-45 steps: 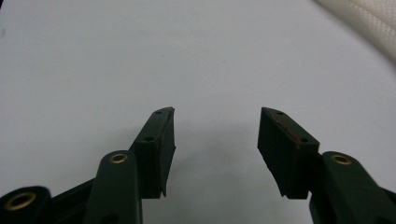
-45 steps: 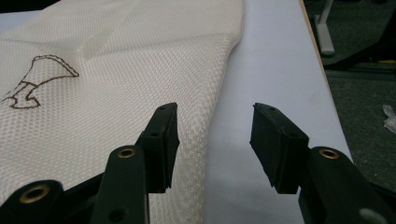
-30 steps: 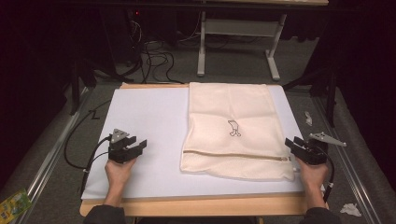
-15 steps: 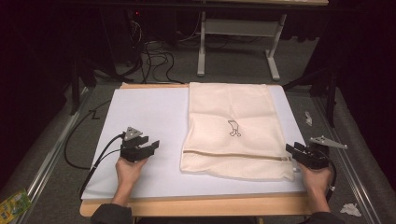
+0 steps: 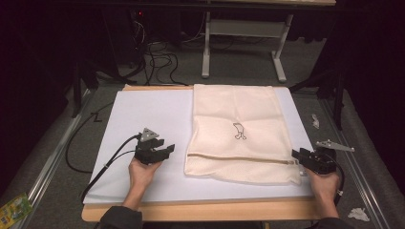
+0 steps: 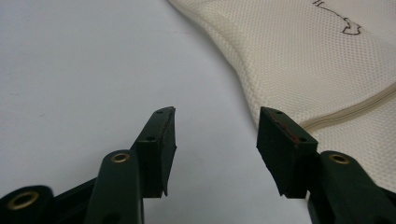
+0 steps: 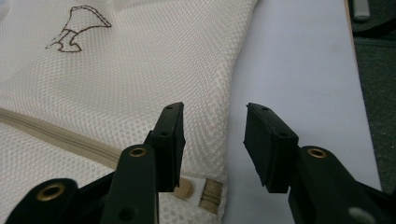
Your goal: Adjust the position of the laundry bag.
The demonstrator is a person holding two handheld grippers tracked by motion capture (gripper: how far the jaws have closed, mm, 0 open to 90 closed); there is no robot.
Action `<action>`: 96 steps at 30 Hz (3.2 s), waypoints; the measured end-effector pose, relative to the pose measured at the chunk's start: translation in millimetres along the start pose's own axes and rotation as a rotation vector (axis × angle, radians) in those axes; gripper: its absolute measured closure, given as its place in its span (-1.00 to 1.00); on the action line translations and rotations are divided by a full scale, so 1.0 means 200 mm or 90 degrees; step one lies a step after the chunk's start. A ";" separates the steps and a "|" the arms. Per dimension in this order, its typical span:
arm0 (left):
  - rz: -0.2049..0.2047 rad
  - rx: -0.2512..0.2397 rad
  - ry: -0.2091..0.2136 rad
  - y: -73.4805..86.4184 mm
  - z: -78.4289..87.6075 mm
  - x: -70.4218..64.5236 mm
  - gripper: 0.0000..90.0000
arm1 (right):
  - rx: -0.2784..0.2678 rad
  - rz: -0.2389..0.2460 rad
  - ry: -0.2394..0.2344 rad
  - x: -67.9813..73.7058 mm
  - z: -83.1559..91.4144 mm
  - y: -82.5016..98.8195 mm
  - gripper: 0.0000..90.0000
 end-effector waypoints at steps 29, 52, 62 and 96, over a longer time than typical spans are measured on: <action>-0.012 0.068 0.013 -0.14 -0.29 -0.20 -0.12 | 0.099 -0.016 0.017 0.01 -0.11 -0.10 0.29; -0.005 0.120 0.014 -0.14 -0.43 -0.25 -0.07 | 0.163 -0.022 0.025 0.02 -0.20 -0.14 0.23; -0.016 0.128 0.008 -0.14 -0.46 -0.25 0.05 | 0.182 -0.015 0.020 0.02 -0.23 -0.13 0.42; -0.058 0.120 0.011 -0.24 -0.33 -0.19 0.93 | 0.152 0.023 -0.037 0.07 -0.23 -0.16 0.98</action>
Point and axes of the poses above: each handheld gripper's, and its own axes: z roughly backward along the jaws, y roughly out of its underside, x roughly to its left, the point moved 3 cm from there along -z, roughly forward along the jaws, and after that the axes turned 6 degrees about -y, right-handed, at the moved point
